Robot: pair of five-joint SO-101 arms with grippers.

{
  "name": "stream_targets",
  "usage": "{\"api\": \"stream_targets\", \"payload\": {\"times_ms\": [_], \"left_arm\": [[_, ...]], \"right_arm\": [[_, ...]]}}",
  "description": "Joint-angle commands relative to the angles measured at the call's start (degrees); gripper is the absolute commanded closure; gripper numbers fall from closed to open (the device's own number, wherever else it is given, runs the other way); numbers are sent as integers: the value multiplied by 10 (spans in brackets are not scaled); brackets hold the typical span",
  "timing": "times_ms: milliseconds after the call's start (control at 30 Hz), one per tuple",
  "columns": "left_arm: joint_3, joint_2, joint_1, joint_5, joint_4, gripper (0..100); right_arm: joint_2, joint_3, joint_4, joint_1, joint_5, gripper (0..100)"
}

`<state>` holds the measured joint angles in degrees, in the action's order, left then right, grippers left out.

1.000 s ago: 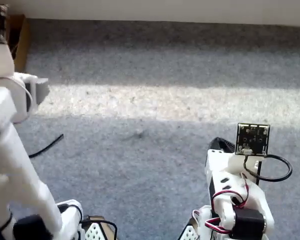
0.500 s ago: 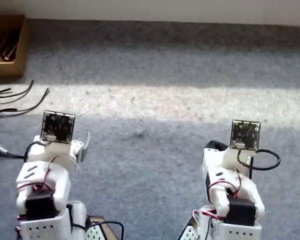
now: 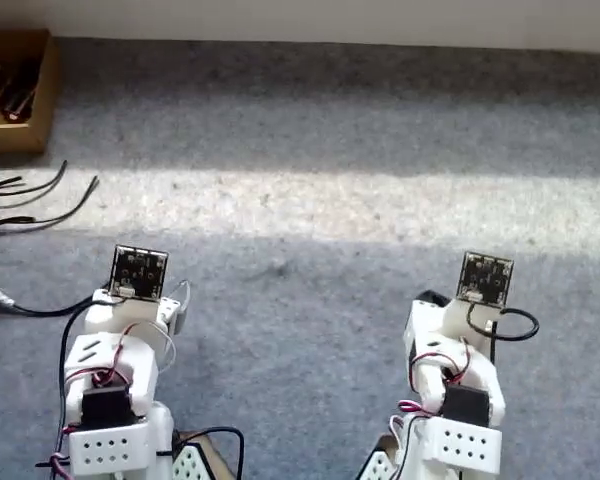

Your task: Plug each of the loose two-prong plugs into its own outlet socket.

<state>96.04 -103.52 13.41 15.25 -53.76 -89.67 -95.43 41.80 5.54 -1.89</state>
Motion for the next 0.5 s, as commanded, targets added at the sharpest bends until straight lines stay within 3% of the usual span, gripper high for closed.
{"api": "stream_targets", "payload": {"times_ms": [0, 133, 467], "left_arm": [[10, -1, -27, -5, -24, 755], [11, -1, -37, -3, -86, 755], [11, -4, -37, -3, -202, 755]], "right_arm": [[-5, -87, -17, -41, -52, 992], [-3, -88, 21, -54, -73, 992], [-3, -88, 42, 47, -74, 992]]}}
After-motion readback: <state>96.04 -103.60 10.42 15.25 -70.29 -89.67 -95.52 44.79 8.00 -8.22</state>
